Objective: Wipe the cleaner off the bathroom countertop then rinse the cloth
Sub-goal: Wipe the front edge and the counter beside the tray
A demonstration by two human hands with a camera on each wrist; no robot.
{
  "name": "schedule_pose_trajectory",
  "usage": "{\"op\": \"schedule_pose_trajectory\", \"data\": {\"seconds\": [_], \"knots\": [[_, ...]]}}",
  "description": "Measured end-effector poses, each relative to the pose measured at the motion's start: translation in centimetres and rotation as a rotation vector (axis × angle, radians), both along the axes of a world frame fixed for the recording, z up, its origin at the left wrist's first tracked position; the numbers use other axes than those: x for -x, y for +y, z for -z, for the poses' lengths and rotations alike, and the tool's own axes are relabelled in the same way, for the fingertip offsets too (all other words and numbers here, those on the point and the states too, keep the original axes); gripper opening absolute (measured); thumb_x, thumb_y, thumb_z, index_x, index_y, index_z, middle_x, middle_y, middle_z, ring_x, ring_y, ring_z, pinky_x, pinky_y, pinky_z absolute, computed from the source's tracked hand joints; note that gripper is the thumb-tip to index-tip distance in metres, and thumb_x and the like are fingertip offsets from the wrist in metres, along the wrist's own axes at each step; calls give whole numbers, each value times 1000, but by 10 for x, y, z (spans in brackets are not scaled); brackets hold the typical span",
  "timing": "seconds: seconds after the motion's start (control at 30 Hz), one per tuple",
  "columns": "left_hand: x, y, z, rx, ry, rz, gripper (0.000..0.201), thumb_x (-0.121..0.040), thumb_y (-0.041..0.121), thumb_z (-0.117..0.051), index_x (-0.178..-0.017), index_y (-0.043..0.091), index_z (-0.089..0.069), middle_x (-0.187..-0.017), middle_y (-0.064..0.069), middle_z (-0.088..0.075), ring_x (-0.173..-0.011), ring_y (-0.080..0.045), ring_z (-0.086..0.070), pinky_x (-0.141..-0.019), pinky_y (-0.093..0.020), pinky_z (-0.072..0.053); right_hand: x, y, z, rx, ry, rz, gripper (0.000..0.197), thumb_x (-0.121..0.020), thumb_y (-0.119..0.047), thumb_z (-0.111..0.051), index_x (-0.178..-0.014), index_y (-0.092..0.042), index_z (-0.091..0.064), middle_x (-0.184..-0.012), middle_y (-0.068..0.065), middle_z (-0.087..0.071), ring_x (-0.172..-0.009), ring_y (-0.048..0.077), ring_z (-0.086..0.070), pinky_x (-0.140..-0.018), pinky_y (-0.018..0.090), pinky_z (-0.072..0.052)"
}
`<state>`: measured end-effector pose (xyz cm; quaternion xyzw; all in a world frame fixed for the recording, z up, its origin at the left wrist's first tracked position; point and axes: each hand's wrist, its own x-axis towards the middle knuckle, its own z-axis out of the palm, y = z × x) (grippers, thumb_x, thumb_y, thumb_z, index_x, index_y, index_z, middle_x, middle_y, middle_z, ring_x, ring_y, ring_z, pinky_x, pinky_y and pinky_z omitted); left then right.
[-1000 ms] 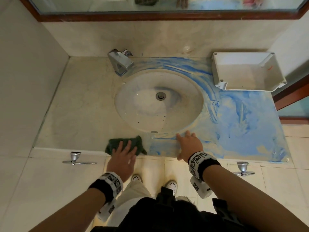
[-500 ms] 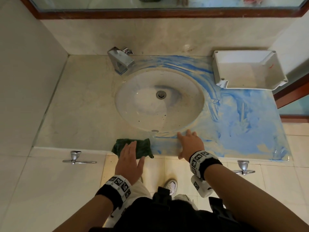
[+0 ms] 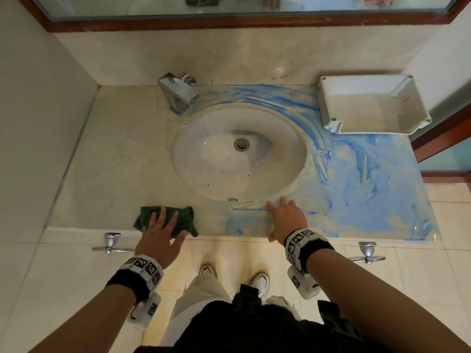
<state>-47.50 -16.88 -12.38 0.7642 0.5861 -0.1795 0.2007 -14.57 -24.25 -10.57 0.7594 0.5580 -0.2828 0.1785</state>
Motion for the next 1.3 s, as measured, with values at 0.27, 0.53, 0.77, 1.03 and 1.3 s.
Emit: {"op": "schedule_pose_trajectory", "data": {"seconds": [0.27,0.53,0.77,1.03,1.3], "knots": [[-72,-32,-2,-11,-5,217,100,-70,86,9,-154,35,-5,-162,0,13,-149,-29,9,-116,-51,6,0,0,-1,-4,1,-1,99,-63,-37,-87,-142,-28,-29,-143,14,-29,-130,36,-33,-89,43,-52],[-75,-31,-5,20,-30,383,85,-79,77,8,-153,39,-7,-158,13,15,-150,-20,8,-118,-47,1,-2,-2,2,-5,19,2,104,-65,-41,-86,-148,-29,-23,-149,13,-24,-135,37,-27,-94,48,-51],[-126,-5,-4,32,-73,230,70,-94,66,-18,-155,33,-7,-163,6,7,-149,-23,9,-120,-52,2,-2,-3,2,-9,21,0,104,-65,-40,-86,-147,-29,-24,-148,14,-24,-135,38,-26,-95,48,-50],[-100,-42,-6,43,-35,249,80,-83,69,3,-154,34,-11,-163,6,7,-150,-24,6,-119,-52,-4,-3,-3,2,-20,17,-1,100,-64,-41,-86,-144,-28,-28,-146,13,-26,-132,36,-30,-92,47,-51],[-131,-25,-3,44,-44,231,65,-96,61,-14,-155,33,-10,-163,4,5,-150,-25,6,-118,-53,-5,-3,-4,1,-29,10,-5,100,-64,-42,-86,-144,-29,-28,-149,14,-25,-133,36,-29,-95,44,-50]]}}
